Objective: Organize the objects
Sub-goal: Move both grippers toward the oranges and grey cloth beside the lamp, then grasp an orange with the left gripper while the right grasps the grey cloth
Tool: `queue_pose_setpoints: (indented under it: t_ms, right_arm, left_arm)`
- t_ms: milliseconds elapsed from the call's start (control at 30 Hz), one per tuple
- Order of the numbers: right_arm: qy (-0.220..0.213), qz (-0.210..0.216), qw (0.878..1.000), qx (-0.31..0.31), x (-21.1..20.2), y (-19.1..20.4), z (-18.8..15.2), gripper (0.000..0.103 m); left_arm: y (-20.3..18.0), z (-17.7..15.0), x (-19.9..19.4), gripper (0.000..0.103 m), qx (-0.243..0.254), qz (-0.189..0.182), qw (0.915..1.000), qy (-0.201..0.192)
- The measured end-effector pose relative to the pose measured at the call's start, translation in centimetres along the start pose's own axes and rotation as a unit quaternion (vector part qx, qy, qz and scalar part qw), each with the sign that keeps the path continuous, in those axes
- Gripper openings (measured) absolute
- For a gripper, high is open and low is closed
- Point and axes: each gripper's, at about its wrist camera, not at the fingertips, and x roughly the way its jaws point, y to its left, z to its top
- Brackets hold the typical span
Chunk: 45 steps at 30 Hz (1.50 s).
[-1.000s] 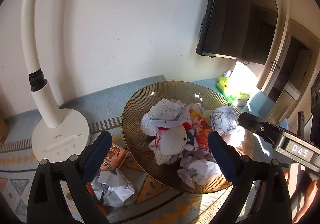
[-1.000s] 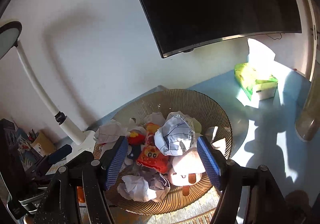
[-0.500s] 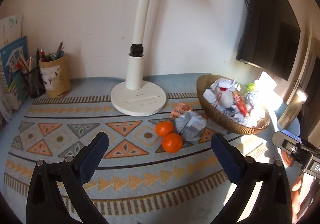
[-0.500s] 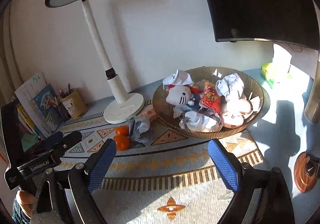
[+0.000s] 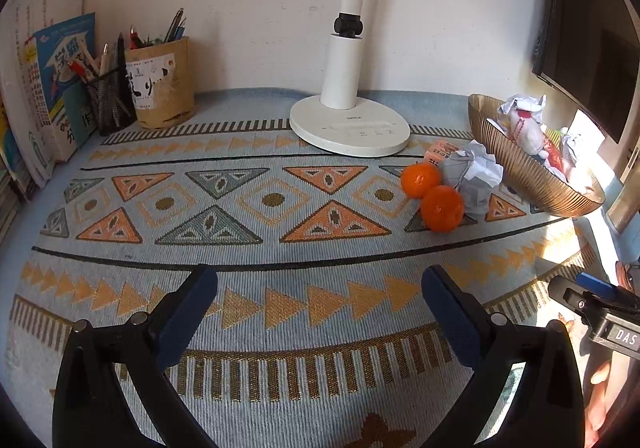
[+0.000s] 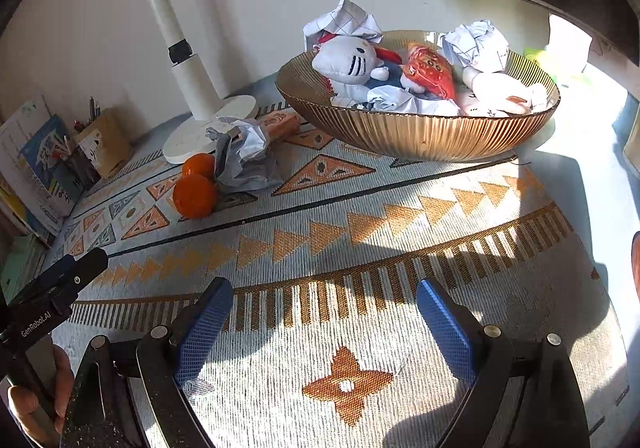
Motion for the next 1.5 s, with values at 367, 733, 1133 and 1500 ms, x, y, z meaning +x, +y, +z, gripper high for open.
queue_pose_setpoints:
  t_ms: [367, 733, 1133, 1500]
  right_arm:
    - [0.055, 0.085, 0.994, 0.048, 0.6, -1.0, 2.2, 0.093]
    - [0.075, 0.133, 0.985, 0.087, 7.0, 3.1, 8.5, 0.093]
    - [0.038, 0.108, 0.989, 0.088, 9.4, 2.8, 9.4, 0.046]
    - [0.048, 0.169, 0.979, 0.103, 3.5, 0.5, 6.5, 0.039]
  left_arm:
    - [-2.6, 1.1, 1.3, 0.102, 0.07, -0.042, 0.996, 0.036]
    - [-7.0, 4.7, 7.7, 0.09, 0.113, -0.1, 0.9852, 0.08]
    - [-8.5, 4.5, 8.6, 0.039, 0.126, -0.104, 0.9822, 0.093]
    - [-6.6, 2.1, 4.0, 0.034, 0.081, -0.128, 0.9846, 0.086]
